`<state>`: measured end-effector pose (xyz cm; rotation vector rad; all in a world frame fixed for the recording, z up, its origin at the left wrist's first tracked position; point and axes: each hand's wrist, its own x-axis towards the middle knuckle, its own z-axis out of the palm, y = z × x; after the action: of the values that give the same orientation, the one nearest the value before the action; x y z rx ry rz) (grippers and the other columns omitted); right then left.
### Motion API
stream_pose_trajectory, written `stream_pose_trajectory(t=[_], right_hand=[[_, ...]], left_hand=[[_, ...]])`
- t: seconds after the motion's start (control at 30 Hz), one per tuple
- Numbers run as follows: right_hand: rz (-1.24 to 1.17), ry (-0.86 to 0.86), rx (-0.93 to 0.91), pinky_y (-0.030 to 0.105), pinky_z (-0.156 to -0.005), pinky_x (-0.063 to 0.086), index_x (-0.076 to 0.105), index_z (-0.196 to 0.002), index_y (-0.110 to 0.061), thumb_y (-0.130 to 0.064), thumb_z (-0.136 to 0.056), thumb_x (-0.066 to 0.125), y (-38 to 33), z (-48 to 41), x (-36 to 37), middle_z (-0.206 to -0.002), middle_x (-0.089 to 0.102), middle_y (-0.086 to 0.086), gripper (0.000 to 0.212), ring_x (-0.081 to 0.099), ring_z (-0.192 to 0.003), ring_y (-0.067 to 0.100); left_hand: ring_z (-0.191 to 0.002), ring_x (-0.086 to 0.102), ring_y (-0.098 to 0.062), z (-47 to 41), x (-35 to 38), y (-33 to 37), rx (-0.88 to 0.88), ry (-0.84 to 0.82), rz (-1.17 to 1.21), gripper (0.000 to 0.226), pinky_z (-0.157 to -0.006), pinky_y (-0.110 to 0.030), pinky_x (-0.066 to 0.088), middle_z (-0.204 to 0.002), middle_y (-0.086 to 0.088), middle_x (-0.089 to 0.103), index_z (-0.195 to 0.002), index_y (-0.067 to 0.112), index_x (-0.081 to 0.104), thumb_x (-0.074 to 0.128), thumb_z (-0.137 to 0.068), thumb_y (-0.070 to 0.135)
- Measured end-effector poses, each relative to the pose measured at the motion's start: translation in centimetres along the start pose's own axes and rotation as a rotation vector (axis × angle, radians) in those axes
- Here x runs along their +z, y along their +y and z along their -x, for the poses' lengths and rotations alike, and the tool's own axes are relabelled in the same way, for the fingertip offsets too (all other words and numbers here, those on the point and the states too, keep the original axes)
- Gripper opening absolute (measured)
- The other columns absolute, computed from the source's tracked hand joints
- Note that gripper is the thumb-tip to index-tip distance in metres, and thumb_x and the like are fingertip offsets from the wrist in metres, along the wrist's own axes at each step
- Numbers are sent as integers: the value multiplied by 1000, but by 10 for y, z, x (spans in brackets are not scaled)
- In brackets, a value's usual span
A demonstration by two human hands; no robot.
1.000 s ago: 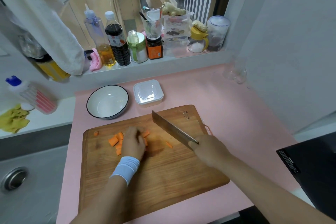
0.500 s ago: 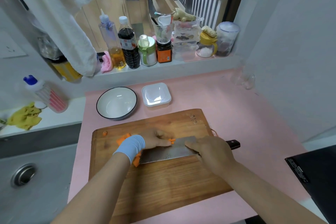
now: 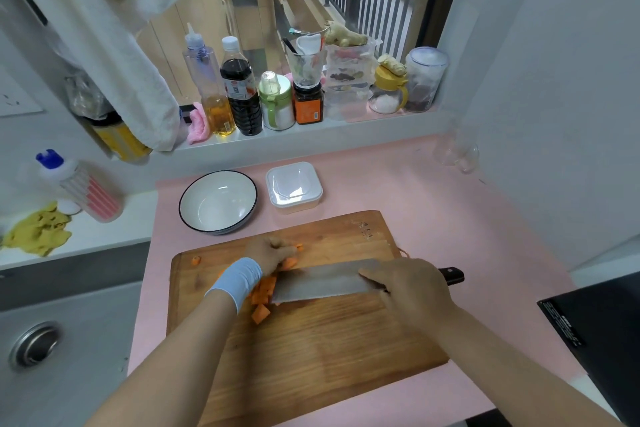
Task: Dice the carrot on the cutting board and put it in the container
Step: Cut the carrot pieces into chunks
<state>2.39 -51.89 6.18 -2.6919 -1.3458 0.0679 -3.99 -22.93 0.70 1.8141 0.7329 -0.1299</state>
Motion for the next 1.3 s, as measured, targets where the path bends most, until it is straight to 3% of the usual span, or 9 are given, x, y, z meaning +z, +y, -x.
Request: stream_pose_trajectory(t=[0.1,0.17,0.37,0.5,0.63,0.77,0.97,1.2,1.3], right_hand=[[-172,11,186,27,-61,50,73,-109,-41,-22,-87,60,8,4,-1,-82,73,-13,32,65,-73,10],[-236,-45,324,29,-68,51,71,-118,-44,-26,-94,56,9,4,0,-91,74,-11,33,65,-81,12],[-469,-79,555,28,-59,44,69,-119,-45,-25,-96,47,-2,-6,10,-89,66,-10,38,61,-76,14],[-476,-78,588,29,-61,43,71,-115,-41,-26,-95,47,-10,-7,15,-98,65,-8,34,56,-79,13],[-487,-102,606,29,-65,46,73,-105,-33,-25,-94,47,-15,-3,19,-80,61,-12,30,60,-92,17],[-486,-119,628,31,-69,52,70,-101,-25,-25,-93,46,-18,0,20,-78,64,-6,26,60,-78,20],[-502,-142,686,32,-65,51,63,-82,-24,-27,-93,46,-24,1,24,-73,62,-5,20,60,-71,18],[-554,-203,705,30,-64,47,63,-87,-28,-38,-99,43,-41,5,29,-80,66,-7,25,64,-78,20],[-559,-228,701,30,-66,48,66,-95,-28,-38,-100,41,-46,9,33,-84,67,-6,28,64,-82,21]], left_hand=[[-66,55,-8,3,-8,-5,41,211,-28,6,-63,-12,45,-75,4,67,-86,22,74,73,-85,16],[-67,59,-8,7,-3,-9,67,193,-95,7,-57,-6,41,-75,8,69,-86,27,74,72,-87,21],[-92,63,-1,18,50,-16,398,-142,-391,11,-90,-24,48,-96,21,71,-95,33,77,71,-86,30],[-98,52,-11,20,71,-33,652,-66,-597,19,-90,-28,42,-97,10,70,-99,28,76,65,-86,35],[-99,46,-11,24,75,-47,799,39,-606,25,-89,-24,43,-101,4,61,-105,23,75,76,-80,24],[-110,50,-16,22,78,-49,873,6,-684,35,-96,-27,43,-115,1,62,-121,21,68,68,-86,24],[-85,51,-17,29,81,-52,765,113,-674,17,-72,-33,54,-84,2,59,-100,20,77,73,-84,24],[-95,50,-15,48,81,-62,550,236,-602,55,-87,-27,46,-97,4,57,-126,21,63,75,-78,45],[-92,50,-15,50,73,-68,570,266,-622,44,-84,-30,48,-94,6,56,-113,21,69,77,-75,42]])
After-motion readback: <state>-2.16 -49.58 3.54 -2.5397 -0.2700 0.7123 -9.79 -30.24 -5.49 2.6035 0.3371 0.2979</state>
